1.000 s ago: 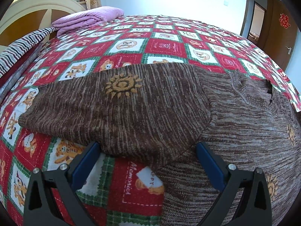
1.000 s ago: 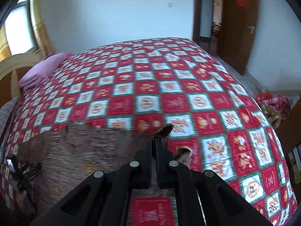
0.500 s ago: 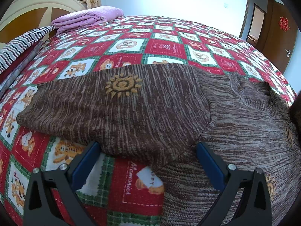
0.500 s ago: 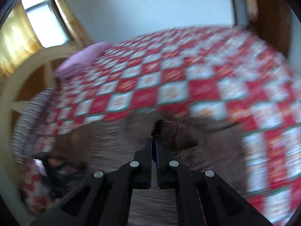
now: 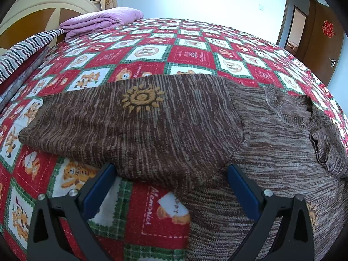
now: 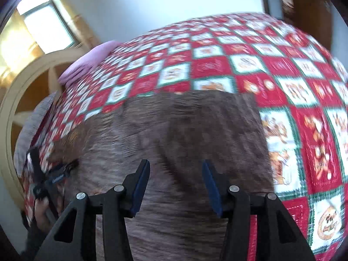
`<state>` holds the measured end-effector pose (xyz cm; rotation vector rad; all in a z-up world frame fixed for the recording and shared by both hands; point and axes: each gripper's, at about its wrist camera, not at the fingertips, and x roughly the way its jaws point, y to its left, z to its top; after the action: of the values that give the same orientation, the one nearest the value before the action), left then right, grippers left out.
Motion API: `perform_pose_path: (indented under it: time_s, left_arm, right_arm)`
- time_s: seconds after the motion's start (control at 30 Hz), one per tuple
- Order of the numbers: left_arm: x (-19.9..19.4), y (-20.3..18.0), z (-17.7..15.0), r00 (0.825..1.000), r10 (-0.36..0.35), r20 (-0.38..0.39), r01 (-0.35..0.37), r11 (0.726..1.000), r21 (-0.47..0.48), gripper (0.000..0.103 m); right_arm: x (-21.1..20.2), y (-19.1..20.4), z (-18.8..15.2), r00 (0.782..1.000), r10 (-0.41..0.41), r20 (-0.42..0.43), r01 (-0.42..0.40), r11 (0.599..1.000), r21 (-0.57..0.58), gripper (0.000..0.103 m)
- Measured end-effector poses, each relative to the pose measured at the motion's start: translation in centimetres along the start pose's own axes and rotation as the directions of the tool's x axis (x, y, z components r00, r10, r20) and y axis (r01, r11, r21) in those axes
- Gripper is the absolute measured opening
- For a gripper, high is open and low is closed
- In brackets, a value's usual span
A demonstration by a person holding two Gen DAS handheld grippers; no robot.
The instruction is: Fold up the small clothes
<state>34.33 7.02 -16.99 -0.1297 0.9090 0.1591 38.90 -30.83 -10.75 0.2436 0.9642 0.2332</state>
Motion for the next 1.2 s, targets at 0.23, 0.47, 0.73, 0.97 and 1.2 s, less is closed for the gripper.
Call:
perform_pose_path:
  time_s: [0.23,0.47,0.73,0.97,1.2]
  left_arm:
    - [0.0,0.0,0.0,1.000,-0.001,0.001,0.001,1.000,-0.002,0.103]
    - [-0.7,0.2,0.2,1.000,-0.023,0.004,0.023,1.000,0.001,0.103]
    - [-8.7,-5.8,1.7,0.966,-0.223,0.131,0.201,0.966,0.160,0.103]
    - [-5.2,-17.0,1.2,0.943,-0.327,-0.061,0.332,0.909,0.254,0.089]
    - [-0.7,-20.7,0.9,0.931,-0.344,-0.124,0.363,0.904,0.224,0.024]
  right_arm:
    - [4.3,5.4,-4.3,0.934,0.285,-0.214,-0.303,0.951,-0.055,0.052]
    - [2.2,10.0,-7.2,0.878,0.381,-0.290,-0.442,0.877,-0.186,0.052]
    - [-0.9,3.6,-6.5,0.977,0.212,-0.026,-0.213,0.965,-0.151,0.056]
    - [-2.6,-0.3,-7.9,0.971,0.176,0.160,-0.170,0.984,-0.053,0.059]
    - [-2.1,-2.8,-8.1,0.978,0.142,0.153,-0.146,0.989,0.013,0.060]
